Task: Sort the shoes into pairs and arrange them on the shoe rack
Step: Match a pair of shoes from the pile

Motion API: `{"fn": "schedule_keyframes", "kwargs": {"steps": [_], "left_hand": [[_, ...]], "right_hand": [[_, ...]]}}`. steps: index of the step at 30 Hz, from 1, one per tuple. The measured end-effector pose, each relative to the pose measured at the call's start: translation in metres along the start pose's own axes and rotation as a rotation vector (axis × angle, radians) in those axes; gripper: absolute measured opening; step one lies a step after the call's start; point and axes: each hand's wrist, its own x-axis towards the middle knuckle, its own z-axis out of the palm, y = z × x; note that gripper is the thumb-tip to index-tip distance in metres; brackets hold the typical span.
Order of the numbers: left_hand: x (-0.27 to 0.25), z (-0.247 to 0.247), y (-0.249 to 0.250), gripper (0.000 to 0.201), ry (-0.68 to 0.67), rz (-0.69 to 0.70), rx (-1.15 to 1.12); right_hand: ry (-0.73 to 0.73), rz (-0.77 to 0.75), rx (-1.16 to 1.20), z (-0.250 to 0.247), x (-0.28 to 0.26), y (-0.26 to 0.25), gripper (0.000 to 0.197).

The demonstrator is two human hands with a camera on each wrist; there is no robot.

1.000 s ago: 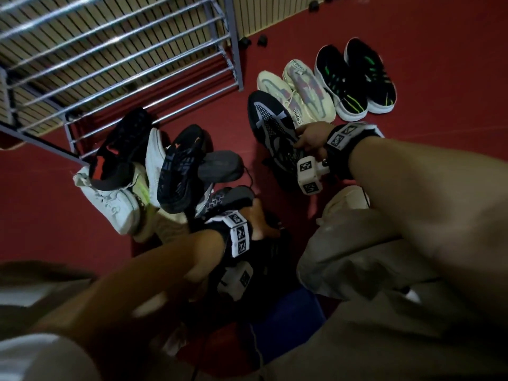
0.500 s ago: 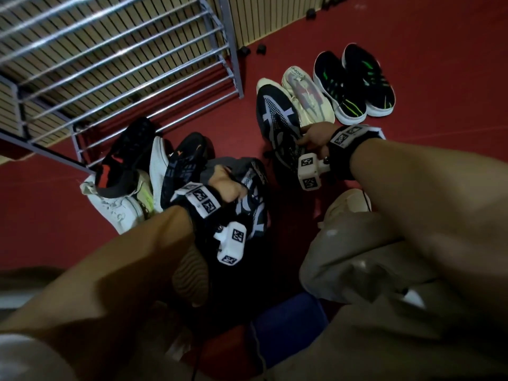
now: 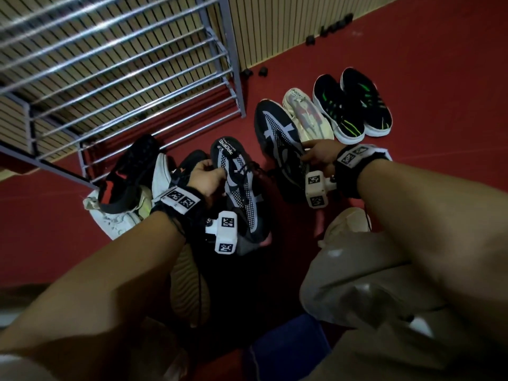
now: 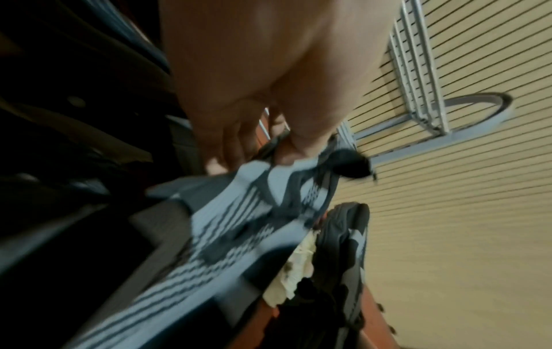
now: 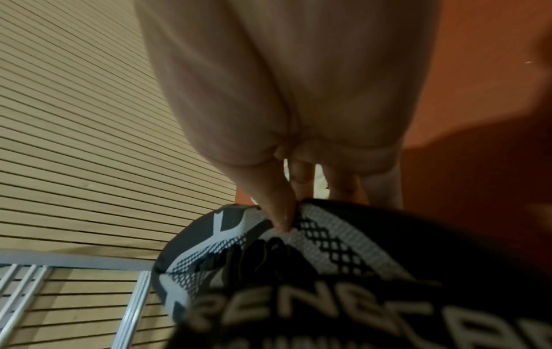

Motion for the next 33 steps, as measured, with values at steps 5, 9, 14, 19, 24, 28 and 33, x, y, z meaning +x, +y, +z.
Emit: {"fn": "schedule_keyframes", "kwargs": {"steps": [5, 9, 14, 19, 24, 28, 33], "left_hand": [[0.010, 0.032, 0.018, 0.037, 0.031, 0.019, -0.145], [0.023, 0.071, 0.030, 0.053, -0.030, 0.005, -0.216], [0.033, 0.151, 0.032, 0.043, -0.099, 0.032, -0.150], [0.032, 0.240, 0.011, 0.045, -0.218, 0.077, -0.050], [0.039, 0.303, -0.022, 0.029, -0.326, 0.099, -0.036], [0.048, 0.341, -0.049, 0.038, -0.342, 0.027, -0.004], [0.047, 0.372, -0.064, 0.022, -0.371, -0.054, -0.007]], "right_hand": [[-0.020, -0.073, 0.070, -0.026, -0.018, -0.010, 0.037], [-0.004, -0.138, 0.001, -0.062, -0.018, -0.005, 0.037], [0.158, -0.117, -0.062, -0.121, -0.029, 0.015, 0.046], [0.362, 0.037, -0.017, -0.180, -0.031, 0.066, 0.051], [0.540, 0.181, 0.150, -0.215, -0.030, 0.116, 0.037], [0.616, 0.239, 0.208, -0.231, -0.029, 0.145, 0.027], [0.589, 0.319, 0.230, -0.244, -0.027, 0.161, 0.030]]}}
